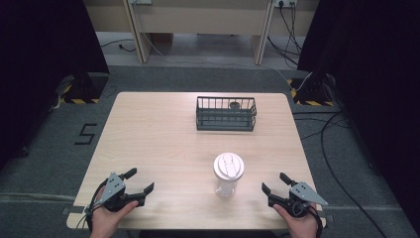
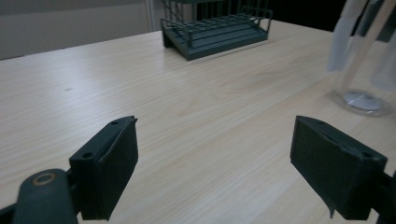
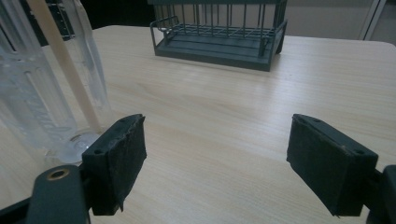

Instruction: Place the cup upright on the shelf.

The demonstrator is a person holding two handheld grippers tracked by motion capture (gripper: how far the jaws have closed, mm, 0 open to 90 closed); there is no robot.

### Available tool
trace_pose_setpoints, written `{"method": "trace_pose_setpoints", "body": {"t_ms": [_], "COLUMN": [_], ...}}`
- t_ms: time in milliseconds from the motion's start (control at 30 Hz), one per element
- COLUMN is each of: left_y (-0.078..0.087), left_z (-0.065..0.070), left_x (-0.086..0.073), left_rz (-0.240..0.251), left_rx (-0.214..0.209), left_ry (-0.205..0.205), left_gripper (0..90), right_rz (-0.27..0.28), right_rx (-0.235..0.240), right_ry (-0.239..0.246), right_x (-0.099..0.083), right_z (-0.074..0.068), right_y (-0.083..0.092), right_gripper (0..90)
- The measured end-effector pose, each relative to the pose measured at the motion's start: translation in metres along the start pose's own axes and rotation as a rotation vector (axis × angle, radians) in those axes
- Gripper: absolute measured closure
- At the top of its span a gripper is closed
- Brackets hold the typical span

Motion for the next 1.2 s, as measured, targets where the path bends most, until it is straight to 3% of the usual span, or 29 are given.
{"method": "trace_pose_setpoints", "body": {"t_ms": [67, 167, 333, 367, 433, 467, 600, 1200], "left_y": [-0.002, -0.003, -0.002, -0.002, -0.001, -0.001, -0.002, -0.003], "left_z": [0.008, 0.011, 0.01, 0.009, 0.008, 0.007, 0.006, 0.004], "left_x": [0.0, 0.0, -0.001, -0.001, -0.001, -0.001, -0.002, -0.003], "left_rz": [-0.003, -0.004, -0.007, -0.004, 0.0, 0.0, -0.004, -0.002], "left_rx": [-0.027, -0.033, -0.018, -0.014, -0.01, -0.006, 0.0, 0.01], "left_ry": [-0.024, -0.032, -0.047, -0.042, -0.036, -0.036, -0.032, -0.016], "left_gripper": [14.8, 14.8, 15.1, 15.1, 15.1, 15.1, 15.4, 15.3], "right_rz": [0.003, 0.005, 0.015, 0.015, 0.014, 0.004, -0.006, -0.027], "right_rx": [0.014, 0.028, 0.072, 0.104, 0.112, 0.145, 0.192, 0.281], "right_ry": [0.007, 0.009, 0.01, 0.008, 0.02, 0.022, 0.04, 0.07], "right_x": [0.001, 0.002, 0.005, 0.006, 0.006, 0.006, 0.007, 0.013], "right_z": [-0.003, -0.006, -0.015, -0.02, -0.022, -0.028, -0.038, -0.063], "right_y": [0.0, 0.0, -0.001, -0.004, -0.005, -0.009, -0.015, -0.041], "right_gripper": [20.6, 21.0, 22.0, 22.0, 21.9, 21.6, 21.3, 20.3]}}
Point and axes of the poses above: each handheld gripper's, and its own axes: y roughly backward along the jaws, x roughly out of its top, z roughly to its right, the point moved 2 cm from there along -y, roughly forward along the jaws, and after that the axes turned 12 degrees about x, right-handed, at the moved point
